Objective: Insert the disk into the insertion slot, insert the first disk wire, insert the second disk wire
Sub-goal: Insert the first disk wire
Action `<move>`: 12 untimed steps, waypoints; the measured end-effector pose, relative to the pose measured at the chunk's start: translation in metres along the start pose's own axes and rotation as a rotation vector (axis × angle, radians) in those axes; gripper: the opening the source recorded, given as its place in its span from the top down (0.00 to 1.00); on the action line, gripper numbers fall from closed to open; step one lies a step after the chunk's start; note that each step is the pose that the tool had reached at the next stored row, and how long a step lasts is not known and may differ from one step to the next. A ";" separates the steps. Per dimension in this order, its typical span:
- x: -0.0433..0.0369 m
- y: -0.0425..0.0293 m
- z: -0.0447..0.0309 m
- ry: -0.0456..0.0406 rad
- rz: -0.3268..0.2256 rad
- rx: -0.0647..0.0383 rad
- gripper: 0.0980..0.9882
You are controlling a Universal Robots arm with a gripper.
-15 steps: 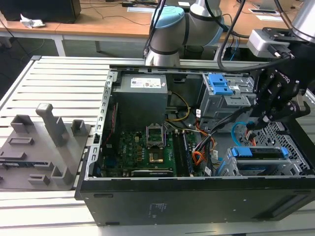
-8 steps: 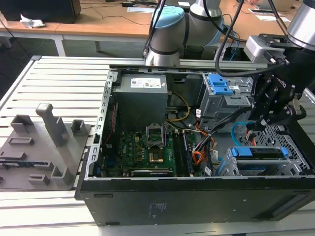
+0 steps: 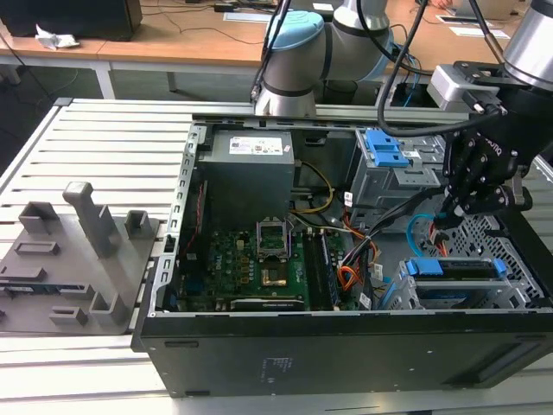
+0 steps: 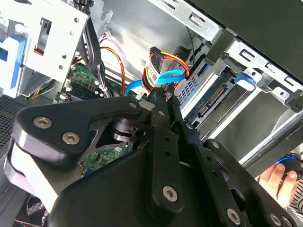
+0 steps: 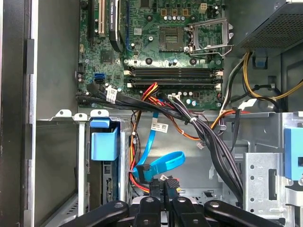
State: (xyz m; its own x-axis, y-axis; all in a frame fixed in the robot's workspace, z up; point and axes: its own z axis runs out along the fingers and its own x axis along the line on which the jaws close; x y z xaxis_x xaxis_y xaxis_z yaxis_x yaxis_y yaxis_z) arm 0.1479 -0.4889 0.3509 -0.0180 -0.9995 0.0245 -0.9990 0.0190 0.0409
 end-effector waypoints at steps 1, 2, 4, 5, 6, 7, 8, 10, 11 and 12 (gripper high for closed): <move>0.0000 0.0000 0.0000 0.0000 0.000 0.000 0.93; 0.0000 0.0000 0.0000 0.0001 0.000 0.000 0.93; -0.0002 -0.0021 0.0001 -0.0002 0.000 0.000 0.93; -0.0004 -0.0067 -0.0003 0.0001 0.000 -0.001 0.93; -0.0006 -0.0107 -0.0004 0.0000 0.000 -0.001 0.93; -0.0007 -0.0134 -0.0005 0.0001 0.000 -0.002 0.93; -0.0008 -0.0149 -0.0006 0.0001 0.000 -0.002 0.93; -0.0003 -0.0151 -0.0007 0.0003 0.000 -0.002 0.93; 0.0019 -0.0152 -0.0006 0.0001 0.000 -0.002 0.93; 0.0051 -0.0152 -0.0005 0.0002 0.000 -0.002 0.93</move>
State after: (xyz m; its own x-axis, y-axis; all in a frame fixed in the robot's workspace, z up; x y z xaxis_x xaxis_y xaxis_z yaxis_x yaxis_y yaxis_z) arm 0.1630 -0.4943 0.3509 -0.0179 -0.9995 0.0247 -0.9989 0.0190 0.0431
